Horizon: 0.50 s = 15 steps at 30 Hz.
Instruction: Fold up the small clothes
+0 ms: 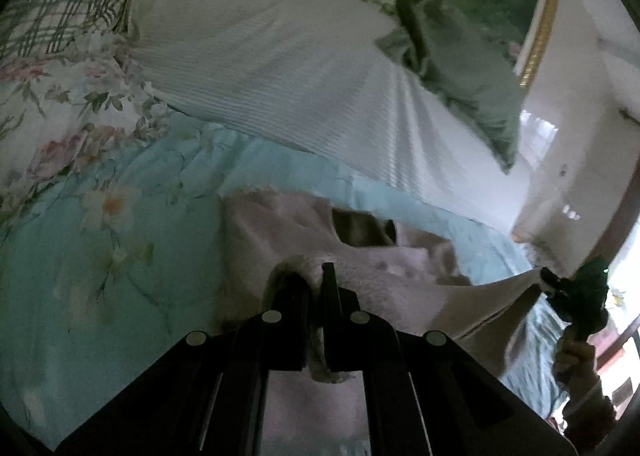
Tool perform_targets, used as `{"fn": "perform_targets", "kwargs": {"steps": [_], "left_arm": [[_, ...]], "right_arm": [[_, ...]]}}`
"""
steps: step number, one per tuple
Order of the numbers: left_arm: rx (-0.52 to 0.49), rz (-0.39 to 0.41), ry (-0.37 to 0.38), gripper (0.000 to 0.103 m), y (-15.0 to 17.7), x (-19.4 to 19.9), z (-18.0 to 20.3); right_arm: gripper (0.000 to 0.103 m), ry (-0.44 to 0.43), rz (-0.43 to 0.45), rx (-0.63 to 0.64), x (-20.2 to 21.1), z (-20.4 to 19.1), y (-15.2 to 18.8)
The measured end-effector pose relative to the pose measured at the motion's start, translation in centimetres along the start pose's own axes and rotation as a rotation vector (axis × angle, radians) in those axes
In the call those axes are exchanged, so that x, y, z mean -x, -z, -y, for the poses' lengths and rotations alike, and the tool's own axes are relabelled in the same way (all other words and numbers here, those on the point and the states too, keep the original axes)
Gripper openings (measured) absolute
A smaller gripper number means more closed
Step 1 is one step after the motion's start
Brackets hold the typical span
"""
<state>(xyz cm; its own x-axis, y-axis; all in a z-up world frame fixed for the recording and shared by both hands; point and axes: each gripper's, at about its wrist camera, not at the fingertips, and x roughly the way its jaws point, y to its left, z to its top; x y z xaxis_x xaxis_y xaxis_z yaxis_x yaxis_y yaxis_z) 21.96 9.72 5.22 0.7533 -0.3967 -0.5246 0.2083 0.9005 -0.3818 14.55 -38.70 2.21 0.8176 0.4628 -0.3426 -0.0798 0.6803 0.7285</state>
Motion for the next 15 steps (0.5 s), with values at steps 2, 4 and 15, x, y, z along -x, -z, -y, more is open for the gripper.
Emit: {"fn": "perform_targets", "kwargs": {"steps": [2, 4, 15], "left_arm": [[0.002, -0.011, -0.024, 0.003, -1.0, -1.8, -0.4], [0.007, -0.029, -0.041, 0.003, -1.8, -3.9, -1.0], [0.011, -0.172, -0.179, 0.004, -4.0, -16.9, -3.5]], "right_arm": [[0.011, 0.019, -0.01, 0.004, -1.7, 0.5, -1.0], [0.011, 0.08, -0.03, 0.026, -3.7, 1.0, -1.8], [0.012, 0.366, -0.215, -0.005, -13.4, 7.2, -2.3]]}}
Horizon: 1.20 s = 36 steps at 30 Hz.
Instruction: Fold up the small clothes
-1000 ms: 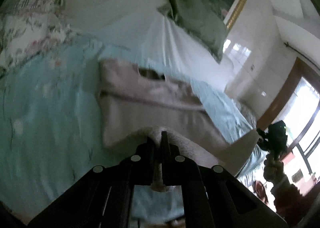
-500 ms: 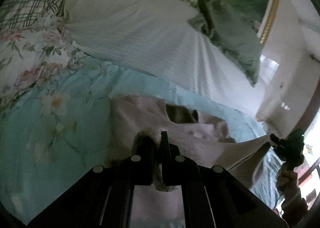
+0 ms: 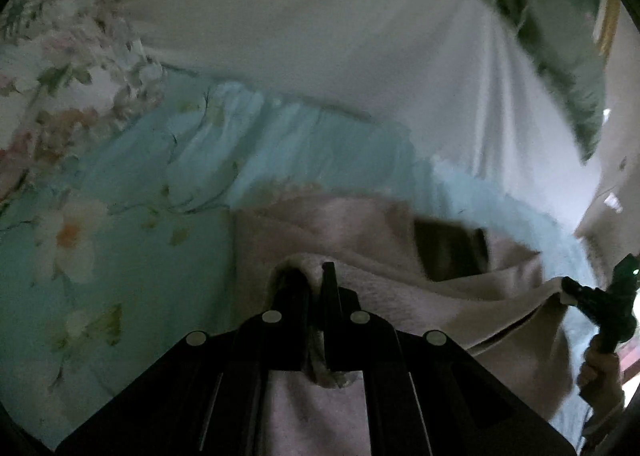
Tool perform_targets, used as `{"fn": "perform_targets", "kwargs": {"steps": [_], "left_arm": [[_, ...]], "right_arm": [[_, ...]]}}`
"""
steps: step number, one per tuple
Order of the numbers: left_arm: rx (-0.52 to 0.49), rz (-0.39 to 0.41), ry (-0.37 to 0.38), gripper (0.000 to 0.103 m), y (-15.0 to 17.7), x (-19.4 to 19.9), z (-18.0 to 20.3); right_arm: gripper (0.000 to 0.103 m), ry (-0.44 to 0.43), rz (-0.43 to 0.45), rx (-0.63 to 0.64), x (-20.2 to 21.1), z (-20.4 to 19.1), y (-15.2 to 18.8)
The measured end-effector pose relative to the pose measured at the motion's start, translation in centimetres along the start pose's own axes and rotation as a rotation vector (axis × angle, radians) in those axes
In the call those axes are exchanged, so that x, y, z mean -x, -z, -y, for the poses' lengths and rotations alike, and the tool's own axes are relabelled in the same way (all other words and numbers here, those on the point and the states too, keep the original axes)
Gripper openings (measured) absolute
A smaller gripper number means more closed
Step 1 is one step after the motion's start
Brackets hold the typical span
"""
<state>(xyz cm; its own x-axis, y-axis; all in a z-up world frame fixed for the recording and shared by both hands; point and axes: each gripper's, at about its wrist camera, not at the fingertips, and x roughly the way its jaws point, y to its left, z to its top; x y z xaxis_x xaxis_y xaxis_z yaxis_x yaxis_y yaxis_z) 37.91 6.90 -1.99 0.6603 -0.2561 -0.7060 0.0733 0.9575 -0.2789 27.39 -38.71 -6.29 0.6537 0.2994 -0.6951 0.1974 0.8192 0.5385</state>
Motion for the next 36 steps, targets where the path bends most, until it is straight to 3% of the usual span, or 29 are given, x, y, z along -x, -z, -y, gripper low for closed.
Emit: {"fn": "perform_targets", "kwargs": {"steps": [3, 5, 6, 9, 11, 12, 15, 17, 18, 21, 24, 30, 33, 36], "left_arm": [[-0.02, -0.062, -0.063, 0.005, 0.6, -3.3, -0.1], [-0.002, -0.085, -0.067, 0.006, 1.0, -4.1, -0.6], [0.016, -0.08, -0.053, 0.006, 1.2, -3.8, -0.9], [0.026, -0.066, -0.028, 0.02, 1.9, -1.9, -1.0], [0.007, -0.048, -0.027, 0.032, 2.7, 0.0, -0.4], [-0.014, -0.041, -0.012, 0.033, 3.5, 1.2, 0.4], [-0.067, -0.054, 0.076, 0.033, 5.5, 2.8, 3.3], [-0.12, -0.099, 0.123, 0.033, 6.9, 2.4, 5.7], [-0.141, -0.128, 0.138, 0.033, 7.3, 1.7, 6.7], [-0.216, -0.224, 0.098, 0.033, 8.1, -1.4, 9.1], [-0.241, -0.22, 0.039, 0.033, 6.6, -3.9, 9.4], [-0.151, -0.133, -0.157, 0.031, -0.9, -7.0, 6.1], [-0.061, -0.099, -0.17, 0.032, -2.7, -6.6, 3.7], [-0.002, -0.071, -0.143, 0.038, -2.0, -4.9, 2.1]], "right_arm": [[0.013, 0.01, -0.03, -0.045, -1.1, 0.9, 0.1], [0.014, -0.023, -0.019, -0.075, -0.2, 1.3, 0.0], [0.017, -0.038, -0.004, -0.084, 0.6, 1.3, 0.0], [0.043, -0.048, 0.082, -0.069, 4.2, 0.9, 0.3], [0.046, -0.066, 0.121, -0.05, 6.2, 0.0, 1.0], [0.046, -0.082, 0.118, -0.041, 6.6, -0.4, 1.2], [0.046, -0.164, 0.035, 0.058, 6.2, -3.3, 3.3], [0.046, -0.175, -0.101, 0.164, 3.7, -5.5, 4.9], [0.046, -0.122, -0.182, 0.241, 1.6, -6.7, 5.9], [0.044, 0.002, -0.255, 0.337, -2.1, -7.4, 6.6], [0.042, 0.038, -0.226, 0.324, -3.8, -7.2, 4.3], [0.042, 0.172, -0.031, 0.181, -3.6, -4.6, -1.8], [0.044, 0.13, 0.034, 0.065, -1.6, -3.3, -2.1], [0.044, 0.079, 0.054, 0.06, 0.1, -3.4, -0.1]]}}
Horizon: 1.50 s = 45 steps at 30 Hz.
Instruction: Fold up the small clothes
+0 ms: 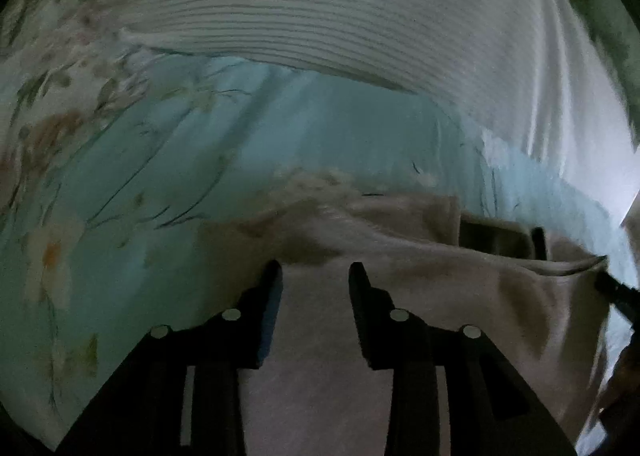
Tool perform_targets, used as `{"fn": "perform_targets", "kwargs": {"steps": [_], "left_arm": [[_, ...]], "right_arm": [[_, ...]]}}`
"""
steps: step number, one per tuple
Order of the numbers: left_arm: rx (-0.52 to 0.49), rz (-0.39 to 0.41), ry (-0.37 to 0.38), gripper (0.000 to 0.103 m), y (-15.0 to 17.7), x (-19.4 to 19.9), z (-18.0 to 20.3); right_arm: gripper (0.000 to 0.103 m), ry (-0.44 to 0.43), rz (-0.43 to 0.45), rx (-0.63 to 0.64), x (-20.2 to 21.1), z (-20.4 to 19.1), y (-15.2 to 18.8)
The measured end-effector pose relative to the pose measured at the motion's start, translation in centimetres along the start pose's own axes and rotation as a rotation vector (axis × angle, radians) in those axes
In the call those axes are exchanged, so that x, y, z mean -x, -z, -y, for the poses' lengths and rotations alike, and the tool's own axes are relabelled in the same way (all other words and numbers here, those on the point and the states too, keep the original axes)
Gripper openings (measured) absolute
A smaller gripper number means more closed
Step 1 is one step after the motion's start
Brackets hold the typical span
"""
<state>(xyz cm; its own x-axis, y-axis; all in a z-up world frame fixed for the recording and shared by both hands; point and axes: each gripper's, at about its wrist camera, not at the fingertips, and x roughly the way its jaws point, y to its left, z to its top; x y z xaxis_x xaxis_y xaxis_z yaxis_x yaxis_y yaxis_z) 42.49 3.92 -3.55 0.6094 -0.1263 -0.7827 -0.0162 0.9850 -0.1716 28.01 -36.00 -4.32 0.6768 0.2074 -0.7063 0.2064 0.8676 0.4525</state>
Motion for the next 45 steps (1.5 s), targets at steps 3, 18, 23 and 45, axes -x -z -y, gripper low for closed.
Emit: {"fn": "perform_targets", "kwargs": {"steps": [3, 18, 23, 45], "left_arm": [[0.027, 0.012, 0.034, 0.041, 2.5, 2.1, -0.8], [0.197, -0.003, 0.253, 0.052, 19.6, 13.9, -3.0], [0.228, -0.032, 0.274, 0.069, 22.2, 13.4, -2.8], [0.439, 0.015, 0.236, 0.016, 16.8, 7.4, -5.1]], "right_arm": [[0.044, -0.063, -0.016, -0.004, 1.4, -0.8, 2.7], [0.051, -0.166, -0.039, -0.088, 7.9, -1.8, 14.1], [0.053, -0.18, -0.041, -0.066, 8.6, -2.8, 15.5], [0.054, -0.214, -0.077, -0.025, 7.8, -4.5, 14.9]]}}
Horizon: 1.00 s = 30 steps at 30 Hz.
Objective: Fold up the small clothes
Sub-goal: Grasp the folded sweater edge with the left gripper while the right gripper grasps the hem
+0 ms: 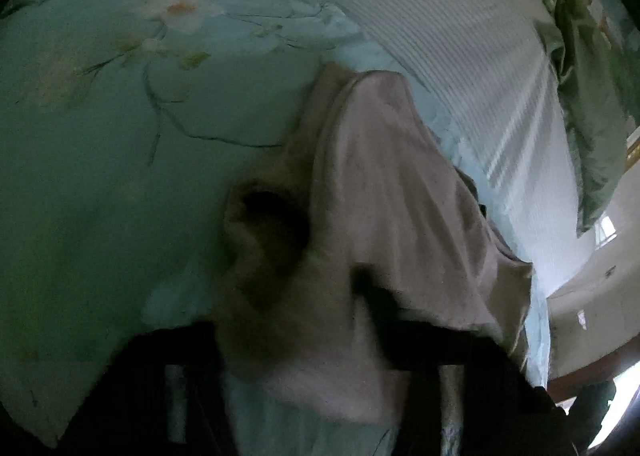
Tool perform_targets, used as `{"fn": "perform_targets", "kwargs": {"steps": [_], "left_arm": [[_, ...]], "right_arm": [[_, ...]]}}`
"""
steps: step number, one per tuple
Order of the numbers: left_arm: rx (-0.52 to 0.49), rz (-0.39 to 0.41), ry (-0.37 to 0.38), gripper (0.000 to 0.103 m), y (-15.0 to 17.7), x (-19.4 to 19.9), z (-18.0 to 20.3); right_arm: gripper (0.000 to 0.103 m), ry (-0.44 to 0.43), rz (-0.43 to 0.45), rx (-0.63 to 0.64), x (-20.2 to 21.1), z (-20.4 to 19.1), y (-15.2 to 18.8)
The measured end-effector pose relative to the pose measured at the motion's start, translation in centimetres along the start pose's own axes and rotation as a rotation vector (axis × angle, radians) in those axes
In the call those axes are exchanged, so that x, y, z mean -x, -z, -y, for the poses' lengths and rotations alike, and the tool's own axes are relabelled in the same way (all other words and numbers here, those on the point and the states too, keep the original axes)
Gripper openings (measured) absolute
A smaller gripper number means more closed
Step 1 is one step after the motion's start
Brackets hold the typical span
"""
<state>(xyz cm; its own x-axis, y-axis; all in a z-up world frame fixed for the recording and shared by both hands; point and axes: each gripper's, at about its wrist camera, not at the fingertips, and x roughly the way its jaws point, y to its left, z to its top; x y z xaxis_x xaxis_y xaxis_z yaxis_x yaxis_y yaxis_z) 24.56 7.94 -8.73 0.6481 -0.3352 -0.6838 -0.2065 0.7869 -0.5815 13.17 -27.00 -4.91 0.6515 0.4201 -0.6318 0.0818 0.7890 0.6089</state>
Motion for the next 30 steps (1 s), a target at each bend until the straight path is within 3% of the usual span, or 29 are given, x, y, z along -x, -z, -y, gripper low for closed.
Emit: {"fn": "perform_targets", "kwargs": {"steps": [3, 11, 13, 18, 25, 30], "left_arm": [[-0.034, 0.01, 0.013, 0.009, -0.2, 0.6, 0.9], [-0.385, 0.098, 0.063, 0.008, 2.3, 3.4, 11.9], [-0.493, 0.099, 0.064, 0.008, 3.8, 3.1, 14.8], [-0.692, 0.038, 0.029, 0.008, 8.4, -0.3, 19.9], [-0.723, -0.022, 0.055, 0.007, 10.9, -1.7, 19.6], [-0.734, -0.019, 0.06, 0.007, 10.6, -1.7, 20.1]], "right_arm": [[0.054, -0.005, 0.001, 0.003, -0.4, 0.2, -1.3], [0.054, -0.047, -0.007, -0.025, -0.4, 1.6, -4.8], [0.055, -0.1, -0.023, -0.044, -0.5, 2.2, -5.6], [0.072, -0.186, -0.097, -0.056, -2.6, 2.3, -7.3], [0.073, -0.259, -0.228, -0.077, -9.5, 1.0, -8.4], [0.073, -0.274, -0.246, -0.097, -13.8, 0.1, -10.8]]}}
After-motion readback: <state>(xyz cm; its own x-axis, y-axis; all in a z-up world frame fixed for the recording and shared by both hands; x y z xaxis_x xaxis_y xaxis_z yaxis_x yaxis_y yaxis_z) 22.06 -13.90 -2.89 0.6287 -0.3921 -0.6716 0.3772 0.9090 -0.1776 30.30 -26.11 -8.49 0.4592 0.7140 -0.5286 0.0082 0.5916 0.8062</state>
